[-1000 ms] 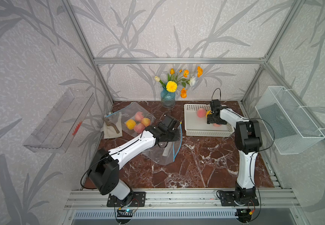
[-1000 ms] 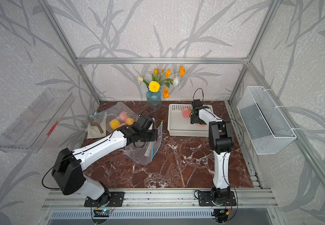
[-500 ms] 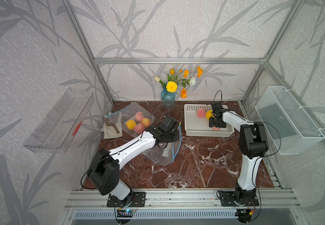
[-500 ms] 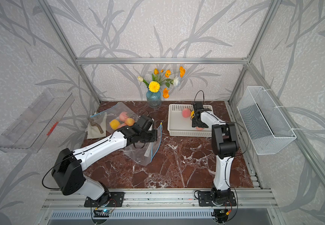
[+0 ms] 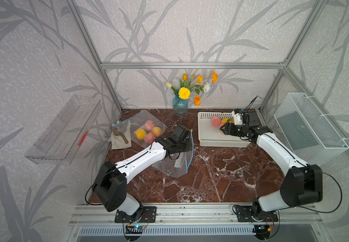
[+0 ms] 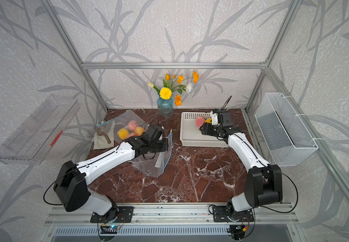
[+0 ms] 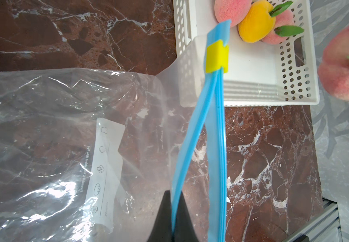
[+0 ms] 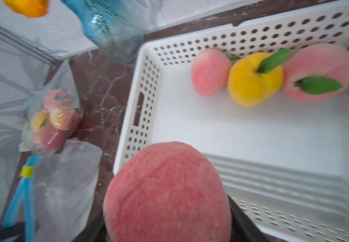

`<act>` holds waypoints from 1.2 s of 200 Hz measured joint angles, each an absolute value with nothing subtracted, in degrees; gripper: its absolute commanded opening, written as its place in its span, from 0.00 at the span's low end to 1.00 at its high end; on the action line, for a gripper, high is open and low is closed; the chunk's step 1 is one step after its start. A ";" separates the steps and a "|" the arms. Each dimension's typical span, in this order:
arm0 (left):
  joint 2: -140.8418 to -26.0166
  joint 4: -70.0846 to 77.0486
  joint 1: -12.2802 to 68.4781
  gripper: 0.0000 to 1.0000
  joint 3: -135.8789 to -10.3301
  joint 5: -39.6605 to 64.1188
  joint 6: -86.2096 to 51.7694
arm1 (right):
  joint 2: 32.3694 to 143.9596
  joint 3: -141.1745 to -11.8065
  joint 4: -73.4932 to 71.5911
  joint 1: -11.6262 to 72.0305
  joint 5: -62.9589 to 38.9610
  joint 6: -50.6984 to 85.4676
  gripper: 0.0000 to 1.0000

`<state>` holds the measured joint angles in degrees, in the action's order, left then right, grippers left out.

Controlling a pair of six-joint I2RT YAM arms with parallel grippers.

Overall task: Place the peach in a zip-top bag and seal the zipper
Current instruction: Pick up the peach from the basket, then place the peach in the zipper food storage bag.

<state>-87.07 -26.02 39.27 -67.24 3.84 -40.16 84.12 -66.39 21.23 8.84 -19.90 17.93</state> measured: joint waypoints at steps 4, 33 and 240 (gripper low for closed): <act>-87.07 -25.89 39.22 0.00 -67.24 3.95 -40.14 | 83.24 -65.56 20.64 8.84 -21.43 18.26 0.61; -87.07 -25.23 38.72 0.00 -67.24 4.40 -40.14 | 78.39 -60.62 15.97 9.28 -31.16 20.21 0.62; -87.37 -25.21 37.78 0.00 -69.19 8.34 -39.72 | 74.96 -45.28 -12.29 27.24 -44.23 32.25 0.61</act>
